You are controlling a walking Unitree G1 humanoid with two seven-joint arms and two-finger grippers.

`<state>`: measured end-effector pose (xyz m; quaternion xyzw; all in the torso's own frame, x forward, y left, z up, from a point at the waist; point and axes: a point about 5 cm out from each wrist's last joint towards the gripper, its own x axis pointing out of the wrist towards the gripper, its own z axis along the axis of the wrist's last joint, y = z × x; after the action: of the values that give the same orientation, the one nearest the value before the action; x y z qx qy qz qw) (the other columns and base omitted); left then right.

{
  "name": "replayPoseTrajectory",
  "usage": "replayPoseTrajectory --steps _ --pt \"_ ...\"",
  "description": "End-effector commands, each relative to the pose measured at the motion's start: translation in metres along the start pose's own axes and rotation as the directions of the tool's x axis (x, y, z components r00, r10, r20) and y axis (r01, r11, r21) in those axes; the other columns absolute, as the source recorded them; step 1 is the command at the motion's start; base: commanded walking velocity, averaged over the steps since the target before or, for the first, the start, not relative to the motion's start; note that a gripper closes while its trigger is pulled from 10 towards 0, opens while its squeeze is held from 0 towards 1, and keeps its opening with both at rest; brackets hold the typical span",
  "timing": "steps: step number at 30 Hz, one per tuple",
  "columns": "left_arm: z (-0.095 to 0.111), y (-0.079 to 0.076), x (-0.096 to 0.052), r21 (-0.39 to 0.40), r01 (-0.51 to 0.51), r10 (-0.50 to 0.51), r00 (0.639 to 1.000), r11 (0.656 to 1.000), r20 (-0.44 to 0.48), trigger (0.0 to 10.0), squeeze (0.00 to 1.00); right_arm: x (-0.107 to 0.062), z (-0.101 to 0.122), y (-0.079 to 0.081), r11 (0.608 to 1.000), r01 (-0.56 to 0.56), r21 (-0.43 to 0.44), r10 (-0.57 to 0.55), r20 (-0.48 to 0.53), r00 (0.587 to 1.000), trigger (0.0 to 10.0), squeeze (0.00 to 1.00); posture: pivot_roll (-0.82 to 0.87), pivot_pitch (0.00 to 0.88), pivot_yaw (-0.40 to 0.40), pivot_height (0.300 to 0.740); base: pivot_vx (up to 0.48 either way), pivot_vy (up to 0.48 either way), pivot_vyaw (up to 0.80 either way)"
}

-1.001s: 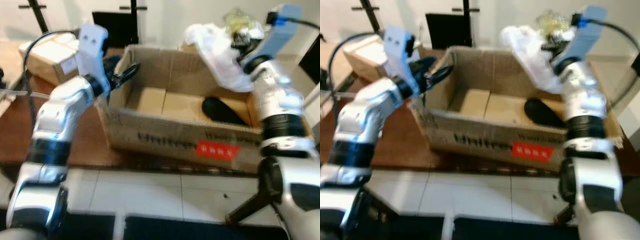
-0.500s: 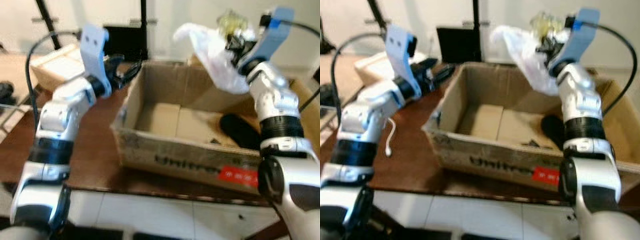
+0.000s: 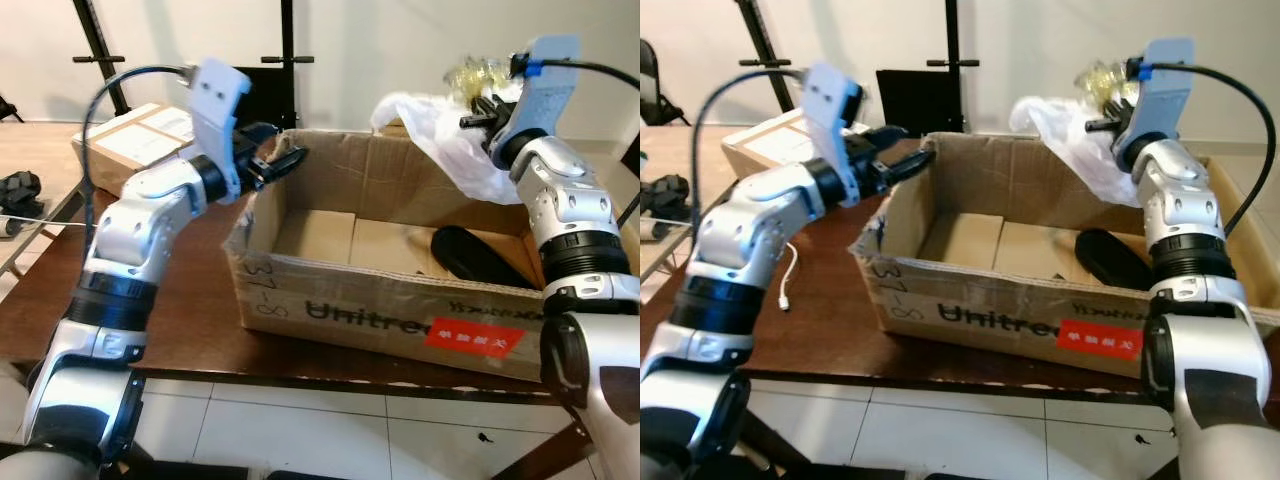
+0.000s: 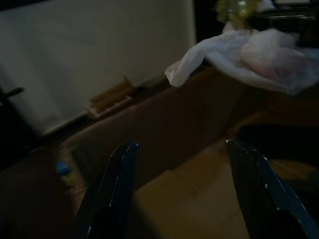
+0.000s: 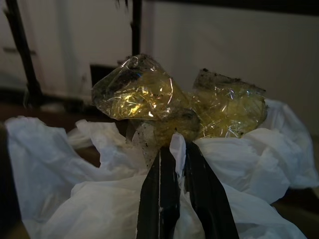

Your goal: Picking trash to rubbish bin

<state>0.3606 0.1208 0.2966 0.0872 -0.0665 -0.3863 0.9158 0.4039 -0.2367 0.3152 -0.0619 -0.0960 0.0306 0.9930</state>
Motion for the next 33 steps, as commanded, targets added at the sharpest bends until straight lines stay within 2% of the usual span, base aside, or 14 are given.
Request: replayPoseTrajectory --steps 1,3,4,5,7,15,19,22,23,26,27,28,29,33 --pt "-0.003 -0.003 0.007 0.024 0.049 -0.048 0.998 0.999 -0.043 10.0 0.0 0.002 -0.002 0.0 0.996 -0.024 -0.084 0.019 -0.057 0.998 10.0 0.0 -0.05 0.064 0.039 0.74 0.0 0.0 0.0" --pt "-0.006 -0.006 0.011 0.022 0.086 -0.084 0.994 0.996 -0.076 10.0 0.0 0.002 -0.007 0.0 0.988 -0.053 -0.145 0.037 -0.11 0.993 10.0 0.0 -0.05 0.065 0.04 0.74 0.0 0.0 0.0" --pt "-0.006 -0.006 0.011 0.022 0.086 -0.084 0.994 0.996 -0.076 10.0 0.0 0.002 -0.007 0.0 0.988 -0.053 -0.145 0.037 -0.11 0.993 10.0 0.0 -0.05 0.065 0.04 0.74 0.0 0.0 0.0" --pt "-0.011 -0.008 0.013 0.015 0.108 -0.106 0.989 0.994 -0.107 10.0 0.0 0.001 -0.013 0.003 0.979 -0.098 -0.176 0.069 -0.164 0.984 10.0 0.0 -0.05 0.069 0.043 0.74 0.0 0.0 0.0" --pt "-0.015 -0.01 0.014 0.0 0.131 -0.13 0.982 0.991 -0.138 10.0 0.0 0.001 -0.016 0.004 0.969 -0.135 -0.209 0.093 -0.198 0.976 10.0 0.0 -0.05 0.073 0.041 0.74 0.0 0.0 0.0" --pt "-0.023 -0.015 0.011 -0.015 0.18 -0.18 0.965 0.984 -0.19 10.0 0.0 0.0 -0.028 0.01 0.939 -0.23 -0.255 0.148 -0.302 0.942 10.0 0.0 -0.05 0.076 0.04 0.74 0.0 0.0 0.0" --pt "-0.025 -0.017 0.007 -0.027 0.236 -0.237 0.95 0.971 -0.201 10.0 0.0 -0.003 -0.04 0.026 0.869 -0.421 -0.26 0.3 -0.4 0.866 10.0 0.0 -0.05 0.078 0.037 0.74 0.0 0.0 0.0" --pt "-0.027 -0.019 0.006 -0.031 0.255 -0.256 0.944 0.966 -0.209 10.0 0.0 -0.005 -0.042 0.03 0.847 -0.462 -0.262 0.332 -0.418 0.846 10.0 0.0 -0.05 0.081 0.032 0.74 0.0 0.0 0.0" --pt "-0.029 -0.021 0.005 -0.036 0.265 -0.267 0.939 0.963 -0.219 10.0 0.0 -0.006 -0.046 0.035 0.825 -0.505 -0.254 0.367 -0.439 0.82 10.0 0.0 -0.05 0.081 0.031 0.74 0.0 0.0 0.0" --pt "-0.03 -0.022 0.004 -0.041 0.272 -0.274 0.935 0.961 -0.225 10.0 0.0 -0.008 -0.049 0.038 0.81 -0.532 -0.248 0.389 -0.452 0.803 10.0 0.0 -0.05 0.084 0.029 0.74 0.0 0.0 0.0" --pt "-0.031 -0.023 0.004 -0.045 0.274 -0.277 0.933 0.961 -0.229 10.0 0.0 -0.009 -0.051 0.041 0.798 -0.552 -0.242 0.405 -0.463 0.788 10.0 0.72 -0.05 0.084 0.028 0.74 0.0 0.0 0.0" --pt "-0.031 -0.023 0.004 -0.045 0.274 -0.277 0.933 0.961 -0.229 10.0 0.0 -0.009 -0.051 0.041 0.798 -0.552 -0.242 0.405 -0.463 0.788 10.0 0.72 -0.05 0.084 0.028 0.74 0.0 0.0 0.0" --pt "-0.032 -0.024 0.004 -0.048 0.275 -0.278 0.932 0.96 -0.231 10.0 0.0 -0.009 -0.052 0.042 0.792 -0.563 -0.237 0.414 -0.468 0.78 10.0 1.0 -0.05 0.085 0.027 0.74 0.0 0.0 0.0" --pt "-0.032 -0.025 0.002 -0.057 0.286 -0.291 0.928 0.957 -0.233 10.0 0.0 -0.009 -0.051 0.043 0.787 -0.577 -0.221 0.431 -0.472 0.769 10.0 1.0 -0.05 0.085 0.027 0.74 0.0 0.0 0.0"
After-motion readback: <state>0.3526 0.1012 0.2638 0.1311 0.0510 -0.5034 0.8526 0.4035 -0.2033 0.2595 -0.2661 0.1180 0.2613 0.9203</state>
